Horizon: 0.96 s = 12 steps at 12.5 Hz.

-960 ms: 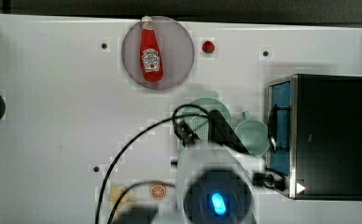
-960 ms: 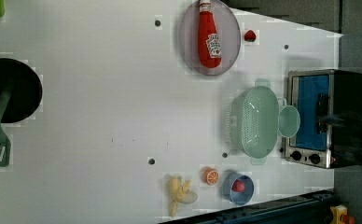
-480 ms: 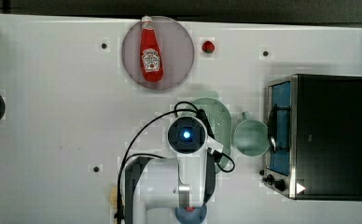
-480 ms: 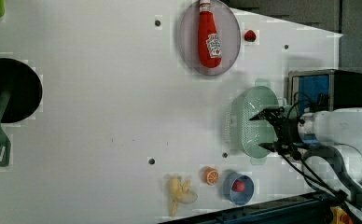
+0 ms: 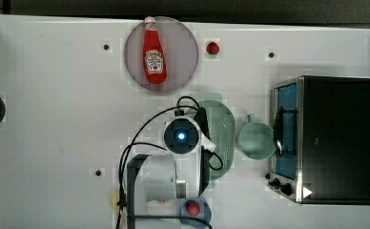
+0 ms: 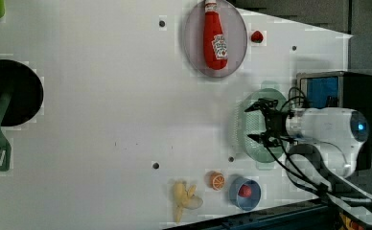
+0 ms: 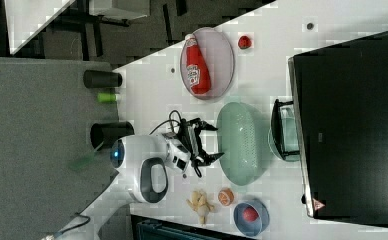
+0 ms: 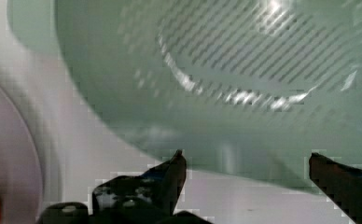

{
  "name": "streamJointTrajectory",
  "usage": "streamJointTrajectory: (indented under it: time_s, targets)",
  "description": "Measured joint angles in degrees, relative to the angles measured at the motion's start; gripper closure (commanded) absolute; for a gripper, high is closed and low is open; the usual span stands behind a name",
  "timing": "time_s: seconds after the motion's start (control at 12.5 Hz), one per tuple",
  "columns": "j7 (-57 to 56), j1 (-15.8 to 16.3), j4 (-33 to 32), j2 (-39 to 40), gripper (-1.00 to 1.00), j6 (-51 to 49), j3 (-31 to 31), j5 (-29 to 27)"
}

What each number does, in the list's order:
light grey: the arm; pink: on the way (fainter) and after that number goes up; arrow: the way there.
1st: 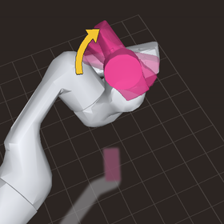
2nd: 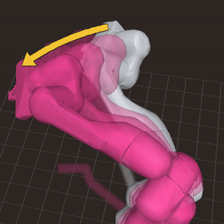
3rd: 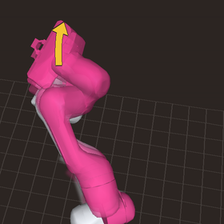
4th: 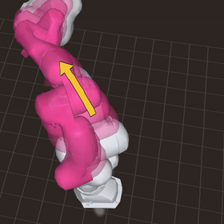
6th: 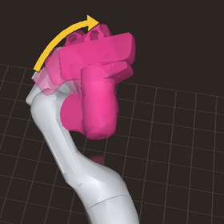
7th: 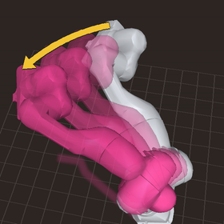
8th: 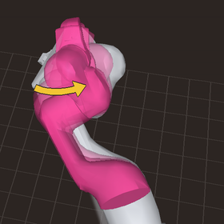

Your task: Drag strainer right to left.

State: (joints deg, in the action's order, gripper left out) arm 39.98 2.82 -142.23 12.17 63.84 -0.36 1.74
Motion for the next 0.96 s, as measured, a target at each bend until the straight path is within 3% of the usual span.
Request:
streamJointTrajectory:
  time_s: [0.48,0.96]
  targets:
    - [1.59,1.29,0.90,8.76,-1.00,8.67,0.44,1.56]
    - [7.25,1.30,1.01,9.47,-1.00,8.67,0.98,1.95]
